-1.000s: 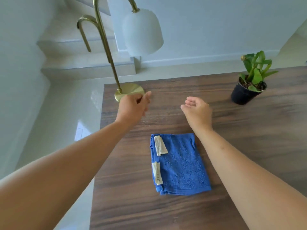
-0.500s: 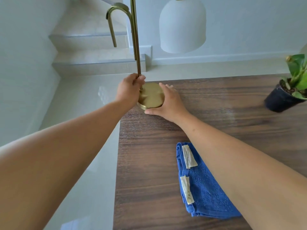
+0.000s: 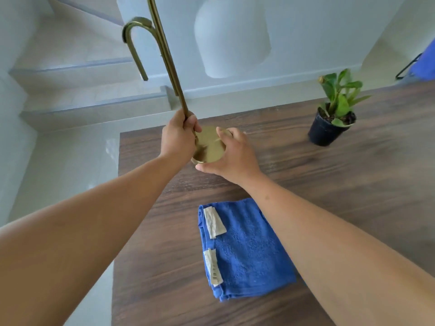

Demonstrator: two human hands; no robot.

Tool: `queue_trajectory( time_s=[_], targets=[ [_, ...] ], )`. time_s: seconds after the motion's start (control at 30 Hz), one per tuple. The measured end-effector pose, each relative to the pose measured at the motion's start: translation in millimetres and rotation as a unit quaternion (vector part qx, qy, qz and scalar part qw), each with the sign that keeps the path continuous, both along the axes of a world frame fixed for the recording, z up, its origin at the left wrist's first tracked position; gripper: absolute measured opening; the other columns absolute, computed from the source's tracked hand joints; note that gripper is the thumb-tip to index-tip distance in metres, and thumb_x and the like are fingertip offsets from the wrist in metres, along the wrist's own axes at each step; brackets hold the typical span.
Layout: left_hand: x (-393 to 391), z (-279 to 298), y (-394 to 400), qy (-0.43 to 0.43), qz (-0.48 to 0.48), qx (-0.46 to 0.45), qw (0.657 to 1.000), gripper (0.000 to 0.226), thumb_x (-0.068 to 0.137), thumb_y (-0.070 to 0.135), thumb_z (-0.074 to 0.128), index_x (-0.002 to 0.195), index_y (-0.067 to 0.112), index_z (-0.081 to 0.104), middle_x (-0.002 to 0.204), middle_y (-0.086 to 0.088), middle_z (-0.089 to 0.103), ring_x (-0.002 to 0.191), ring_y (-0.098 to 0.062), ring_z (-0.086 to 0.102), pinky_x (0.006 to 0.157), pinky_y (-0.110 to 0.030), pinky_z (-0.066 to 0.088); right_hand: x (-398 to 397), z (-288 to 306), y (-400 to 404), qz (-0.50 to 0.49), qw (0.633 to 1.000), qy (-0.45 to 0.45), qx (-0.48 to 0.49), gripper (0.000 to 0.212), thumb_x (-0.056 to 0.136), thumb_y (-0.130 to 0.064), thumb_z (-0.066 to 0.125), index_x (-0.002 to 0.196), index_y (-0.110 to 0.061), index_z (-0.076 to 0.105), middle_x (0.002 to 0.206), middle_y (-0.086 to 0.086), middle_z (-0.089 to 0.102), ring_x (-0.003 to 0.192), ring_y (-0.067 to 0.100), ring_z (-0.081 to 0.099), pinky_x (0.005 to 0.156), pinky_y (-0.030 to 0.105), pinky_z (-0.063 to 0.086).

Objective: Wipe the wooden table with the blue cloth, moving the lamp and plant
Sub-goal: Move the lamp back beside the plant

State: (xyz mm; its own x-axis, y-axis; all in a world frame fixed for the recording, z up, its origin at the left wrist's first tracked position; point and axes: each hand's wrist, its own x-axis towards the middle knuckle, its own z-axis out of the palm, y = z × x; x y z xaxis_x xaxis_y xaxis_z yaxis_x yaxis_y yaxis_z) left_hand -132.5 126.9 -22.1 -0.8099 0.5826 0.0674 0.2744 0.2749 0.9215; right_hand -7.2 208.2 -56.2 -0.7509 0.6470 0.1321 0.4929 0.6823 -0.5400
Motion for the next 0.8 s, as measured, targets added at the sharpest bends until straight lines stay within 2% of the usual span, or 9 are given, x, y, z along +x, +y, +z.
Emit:
queue_trajectory(
  time_s=[0.1,0.23,0.33,0.47,0.57,0.7,0.8],
  targets=[
    [44,8,35,-0.020,-0.048,0.026,0.998,0.024,0.105,0.016,0.036,0.095,0.011,0.057,0.083,0.002,0.066,0.053,0.005,0.047,0.051,-0.007,0.038,50,13,27,-0.035,0.999,-0.004,0.010,0.111,0.059,-0.073,0.077,0.149,-0.018,0.040,0.140,0.000,0.041,0.135,0.020,0.032,0.117,0.046,0.029],
    [97,10,75,-0.013,-0.115,0.022,0.993,0.025,0.104,0.013,0.036,0.090,0.011,0.056,0.085,-0.004,0.068,0.057,0.002,0.047,0.053,-0.008,0.039,112,17,55,-0.085,0.996,-0.034,0.005,0.113,0.060,-0.074,0.075,0.152,-0.019,0.036,0.142,0.000,0.038,0.136,0.021,0.031,0.116,0.044,0.030],
    [126,5,96,-0.008,-0.148,0.007,0.989,0.025,0.103,0.012,0.037,0.094,0.003,0.058,0.086,-0.006,0.067,0.064,-0.001,0.049,0.057,-0.009,0.039,144,9,69,-0.113,0.993,-0.038,-0.017,0.115,0.059,-0.075,0.075,0.152,-0.020,0.035,0.142,-0.001,0.037,0.136,0.021,0.031,0.115,0.040,0.031],
    [144,-5,111,-0.005,-0.167,-0.010,0.986,0.024,0.103,0.013,0.039,0.096,0.003,0.060,0.091,-0.008,0.069,0.064,0.000,0.050,0.057,-0.009,0.039,164,-4,79,-0.130,0.990,-0.033,-0.033,0.113,0.060,-0.073,0.076,0.152,-0.021,0.036,0.148,0.000,0.034,0.138,0.022,0.028,0.111,0.034,0.029],
    [148,-10,117,0.006,-0.173,-0.028,0.985,0.025,0.103,0.015,0.040,0.095,0.004,0.060,0.094,-0.008,0.070,0.071,-0.006,0.052,0.057,-0.009,0.039,171,-7,83,-0.132,0.990,-0.041,-0.037,0.112,0.062,-0.072,0.076,0.153,-0.021,0.034,0.152,0.001,0.032,0.142,0.024,0.025,0.116,0.038,0.026],
    [148,-13,122,0.013,-0.178,-0.037,0.983,0.025,0.104,0.017,0.040,0.093,0.008,0.061,0.092,-0.003,0.070,0.063,0.000,0.049,0.056,-0.011,0.040,173,-4,88,-0.123,0.990,-0.050,-0.051,0.109,0.066,-0.067,0.078,0.154,-0.021,0.032,0.157,0.003,0.028,0.145,0.022,0.019,0.120,0.043,0.021],
    [147,-13,123,0.028,-0.194,-0.041,0.980,0.025,0.105,0.020,0.042,0.094,0.010,0.062,0.092,-0.001,0.070,0.070,-0.003,0.051,0.058,-0.011,0.040,174,-3,90,-0.116,0.989,-0.066,-0.068,0.109,0.069,-0.065,0.077,0.156,-0.024,0.026,0.161,0.001,0.021,0.149,0.022,0.012,0.121,0.045,0.016]
  ],
)
